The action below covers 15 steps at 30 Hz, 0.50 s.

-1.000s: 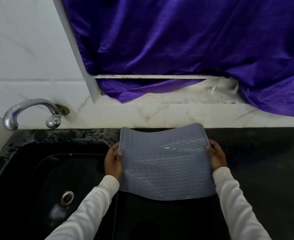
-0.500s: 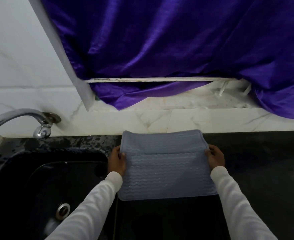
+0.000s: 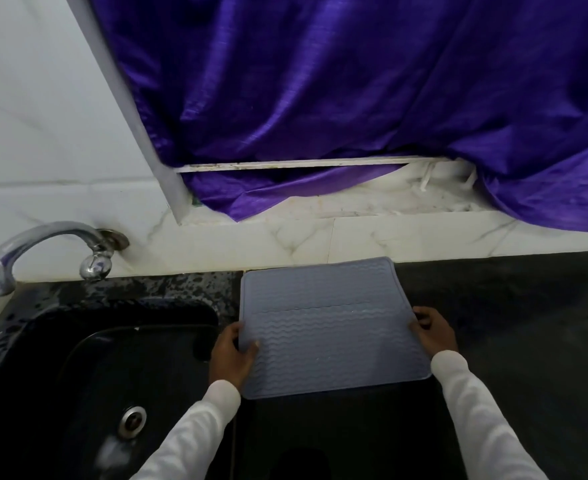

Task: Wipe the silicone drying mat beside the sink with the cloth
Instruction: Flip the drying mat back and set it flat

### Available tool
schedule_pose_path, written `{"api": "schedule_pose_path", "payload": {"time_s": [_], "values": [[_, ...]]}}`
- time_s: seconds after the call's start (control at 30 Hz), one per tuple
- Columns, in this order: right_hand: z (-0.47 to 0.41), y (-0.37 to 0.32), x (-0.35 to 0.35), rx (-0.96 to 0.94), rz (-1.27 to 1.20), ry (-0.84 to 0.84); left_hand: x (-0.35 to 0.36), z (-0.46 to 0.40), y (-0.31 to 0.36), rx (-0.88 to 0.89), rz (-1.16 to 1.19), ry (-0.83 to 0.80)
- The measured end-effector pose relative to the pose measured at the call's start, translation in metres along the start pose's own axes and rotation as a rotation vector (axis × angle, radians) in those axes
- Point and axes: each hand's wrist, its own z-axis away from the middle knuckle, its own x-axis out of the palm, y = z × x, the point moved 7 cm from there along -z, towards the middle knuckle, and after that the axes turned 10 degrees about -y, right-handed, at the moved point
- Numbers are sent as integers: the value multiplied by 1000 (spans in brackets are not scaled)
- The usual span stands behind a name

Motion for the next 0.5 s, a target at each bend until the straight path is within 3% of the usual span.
{"api": "schedule_pose_path", "payload": {"time_s": [0.17, 0.5], "values": [[19, 5, 7, -35, 145, -156, 8, 14, 0, 73, -194, -72], [48, 11, 2, -26, 64, 105, 11, 16, 3, 96, -297, -114]]}}
